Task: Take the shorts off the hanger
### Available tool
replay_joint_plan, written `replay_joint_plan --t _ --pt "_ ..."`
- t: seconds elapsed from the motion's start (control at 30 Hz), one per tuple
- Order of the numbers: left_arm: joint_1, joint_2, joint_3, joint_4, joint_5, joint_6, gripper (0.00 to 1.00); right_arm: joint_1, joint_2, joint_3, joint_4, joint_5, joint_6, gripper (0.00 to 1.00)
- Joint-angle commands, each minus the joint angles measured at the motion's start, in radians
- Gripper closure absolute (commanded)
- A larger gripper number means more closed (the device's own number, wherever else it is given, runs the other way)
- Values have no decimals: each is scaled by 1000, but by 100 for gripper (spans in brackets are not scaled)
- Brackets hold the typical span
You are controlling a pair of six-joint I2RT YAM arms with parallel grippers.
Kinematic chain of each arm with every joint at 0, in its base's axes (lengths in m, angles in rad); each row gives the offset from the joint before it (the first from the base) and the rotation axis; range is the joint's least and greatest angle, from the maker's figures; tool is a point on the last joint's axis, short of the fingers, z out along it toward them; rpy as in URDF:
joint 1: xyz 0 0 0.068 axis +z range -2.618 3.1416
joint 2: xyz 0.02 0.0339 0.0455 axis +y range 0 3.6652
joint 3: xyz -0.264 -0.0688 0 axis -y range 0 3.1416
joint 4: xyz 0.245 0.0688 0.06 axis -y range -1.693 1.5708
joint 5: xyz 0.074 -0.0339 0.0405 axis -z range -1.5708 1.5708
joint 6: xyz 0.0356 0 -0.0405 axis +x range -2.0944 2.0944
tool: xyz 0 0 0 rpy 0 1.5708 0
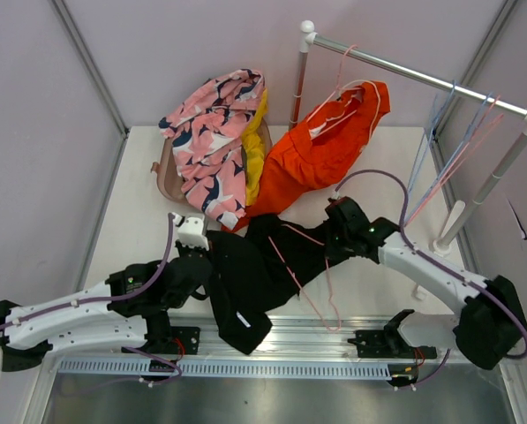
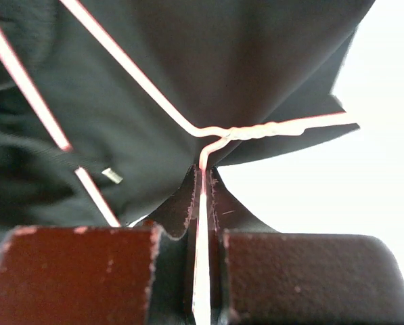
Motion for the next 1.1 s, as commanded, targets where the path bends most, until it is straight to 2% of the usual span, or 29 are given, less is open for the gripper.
replay_joint_plan --t 0.0,0.23,0.5,0.67,0.87,1.07 --pt "7 -5 31 -6 -31 20 100 5 -112 135 -149 79 -7 100" --pt "7 -47 52 -95 -73 -9 100 0 -192 293 -272 127 -24 100" --pt "10 -150 78 -265 -133 -98 100 -129 -232 410 -333 96 -65 100" --pt "9 -189 60 -187 -65 -66 100 -150 -255 533 -361 76 -61 100" --pt "9 -77 20 -134 5 -95 100 -152 -245 676 -391 64 -47 100" --pt "9 15 -63 92 138 -69 100 -152 -254 728 -327 -11 2 100"
